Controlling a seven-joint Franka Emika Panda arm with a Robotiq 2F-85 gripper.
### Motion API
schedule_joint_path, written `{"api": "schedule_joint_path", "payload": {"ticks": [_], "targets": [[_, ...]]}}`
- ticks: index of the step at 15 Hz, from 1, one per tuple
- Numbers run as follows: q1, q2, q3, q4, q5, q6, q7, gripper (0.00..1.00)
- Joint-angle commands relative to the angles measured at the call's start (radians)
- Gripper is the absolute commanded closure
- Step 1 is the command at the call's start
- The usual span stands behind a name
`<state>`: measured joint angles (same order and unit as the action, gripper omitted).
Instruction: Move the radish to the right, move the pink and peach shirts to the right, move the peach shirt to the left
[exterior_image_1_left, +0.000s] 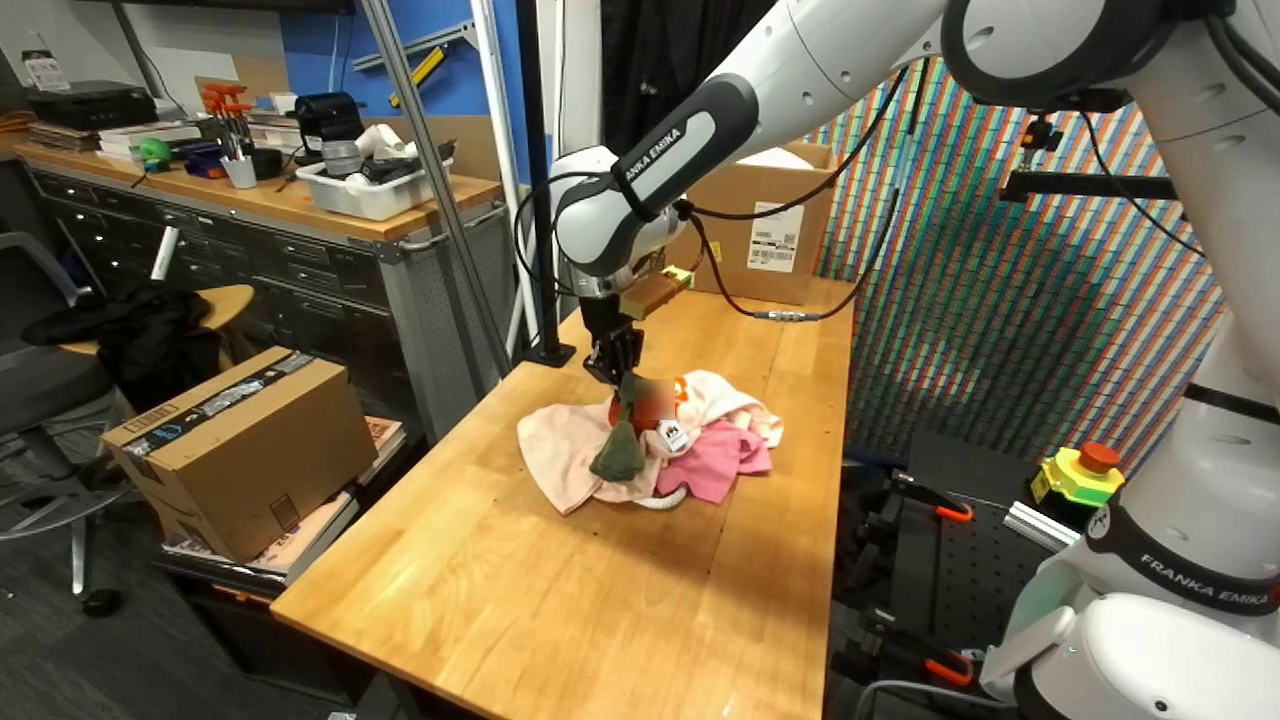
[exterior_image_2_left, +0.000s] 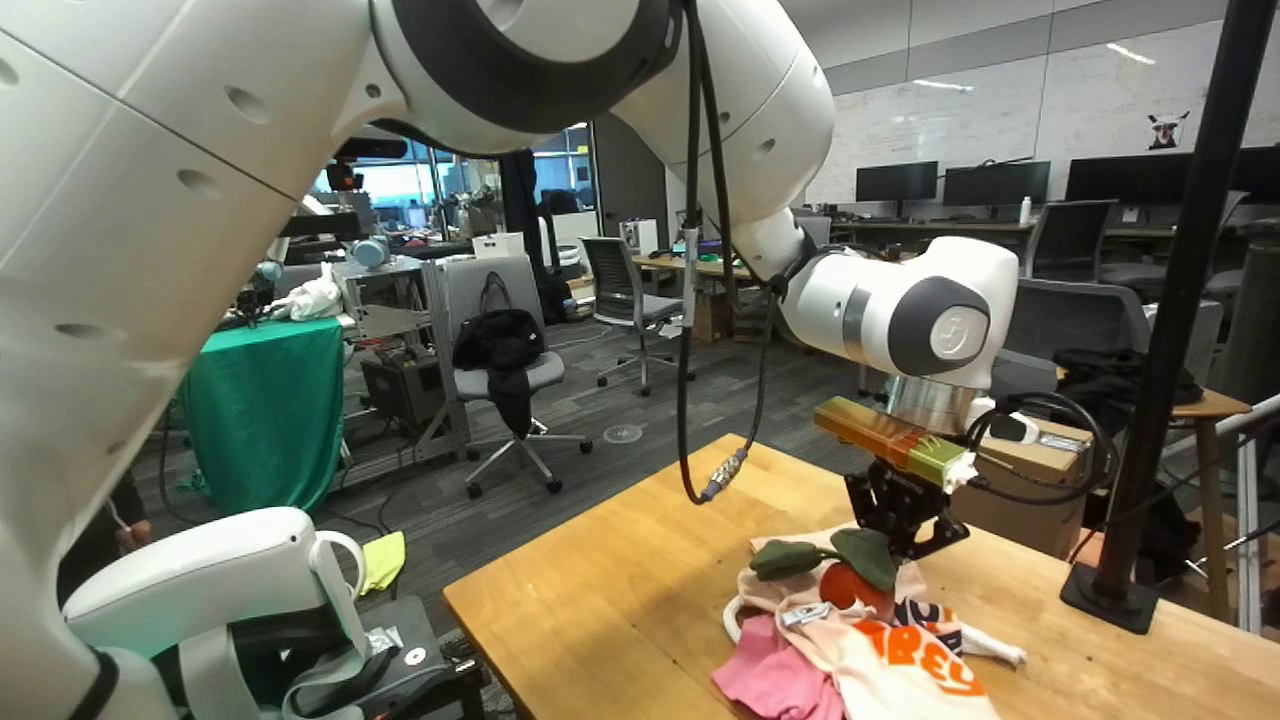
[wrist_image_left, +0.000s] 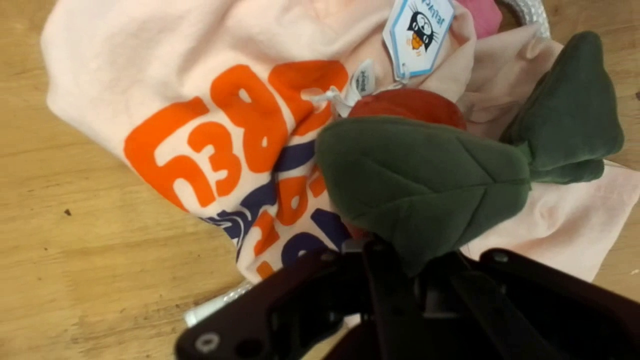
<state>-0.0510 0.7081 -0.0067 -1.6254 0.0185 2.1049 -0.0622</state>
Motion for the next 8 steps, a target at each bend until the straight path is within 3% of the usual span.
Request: {"api": "schedule_joint_path", "payload": {"ticks": [1,8], "targets": [[-0.003,-0.05,-0.003,0.004,-0.004,-0.032,-0.004,0.91],[-0.007,-0.178,-0.062,-0.004,-0.053,0.008,0.032,0.91]]}}
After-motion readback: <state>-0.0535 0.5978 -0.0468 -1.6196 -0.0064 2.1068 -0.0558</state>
